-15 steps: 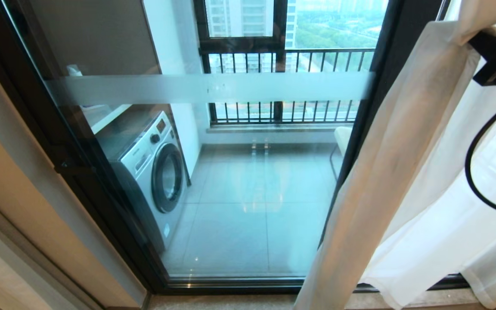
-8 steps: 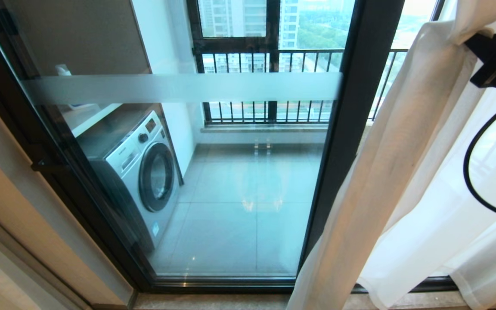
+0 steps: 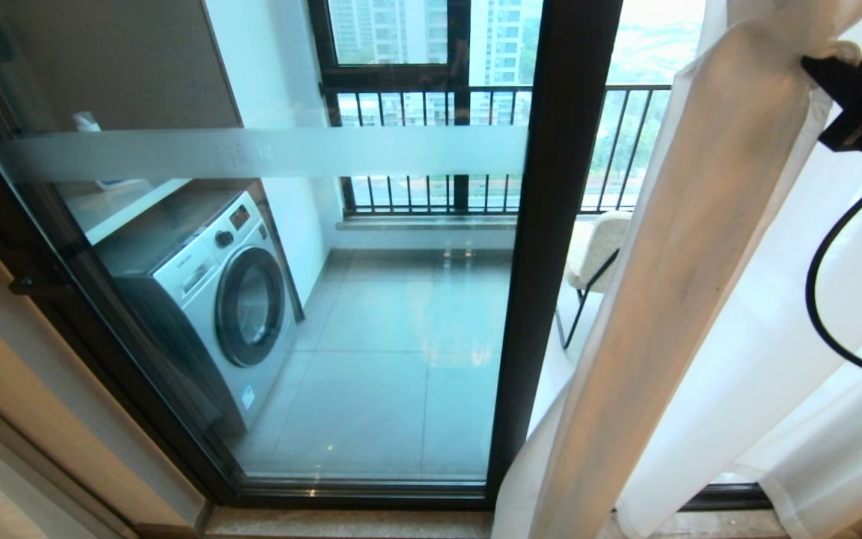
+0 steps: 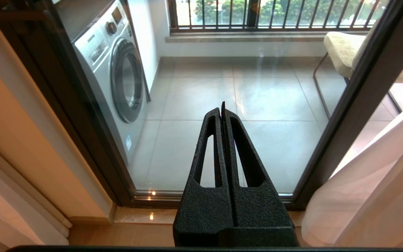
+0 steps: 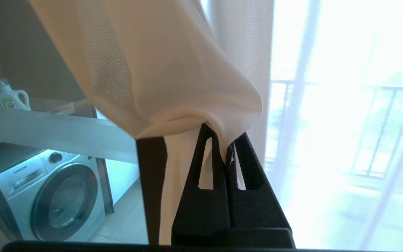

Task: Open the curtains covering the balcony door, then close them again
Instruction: Pull the inner curtains open on both sides

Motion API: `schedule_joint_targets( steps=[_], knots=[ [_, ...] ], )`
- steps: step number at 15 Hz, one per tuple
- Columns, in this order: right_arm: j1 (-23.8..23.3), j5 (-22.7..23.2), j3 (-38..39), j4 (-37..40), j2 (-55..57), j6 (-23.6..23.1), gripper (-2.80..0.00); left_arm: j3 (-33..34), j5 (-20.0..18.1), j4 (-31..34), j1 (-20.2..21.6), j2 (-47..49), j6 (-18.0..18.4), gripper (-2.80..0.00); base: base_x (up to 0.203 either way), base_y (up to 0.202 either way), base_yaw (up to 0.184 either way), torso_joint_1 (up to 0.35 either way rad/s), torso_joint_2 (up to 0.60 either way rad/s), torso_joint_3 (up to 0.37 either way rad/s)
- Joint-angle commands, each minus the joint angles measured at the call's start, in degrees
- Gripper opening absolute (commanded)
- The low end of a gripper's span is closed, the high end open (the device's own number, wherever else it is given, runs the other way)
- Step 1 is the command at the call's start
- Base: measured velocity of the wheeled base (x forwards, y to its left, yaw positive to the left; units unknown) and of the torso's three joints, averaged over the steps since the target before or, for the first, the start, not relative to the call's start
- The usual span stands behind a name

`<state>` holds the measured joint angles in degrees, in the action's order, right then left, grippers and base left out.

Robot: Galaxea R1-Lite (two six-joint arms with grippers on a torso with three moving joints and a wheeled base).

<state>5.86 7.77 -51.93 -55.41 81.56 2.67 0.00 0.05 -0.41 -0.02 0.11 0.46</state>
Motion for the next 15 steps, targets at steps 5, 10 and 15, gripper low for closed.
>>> schedule_joint_targets(
  steps=[5, 10, 15],
  knots=[
    [0.02, 0.06, 0.72, -0.40, 0.10, -0.03, -2.80, 0.00, 0.04, -0.02, 0.02, -0.02, -0.31, -2.80, 0.000, -0.189, 0.002, 0.001, 0.00, 0.001],
    [0.02, -0.03, 1.21, -0.49, 0.01, -0.03, -2.80, 0.00, 0.04, -0.02, 0.02, -0.02, -0.38, -2.80, 0.000, -0.190, 0.004, 0.003, 0.00, 0.003],
    [0.02, -0.11, 1.21, -0.49, -0.09, -0.03, -2.80, 0.00, 0.04, -0.02, -0.01, -0.02, -0.38, -2.80, 0.000, -0.190, 0.002, 0.002, 0.00, 0.003]
  ],
)
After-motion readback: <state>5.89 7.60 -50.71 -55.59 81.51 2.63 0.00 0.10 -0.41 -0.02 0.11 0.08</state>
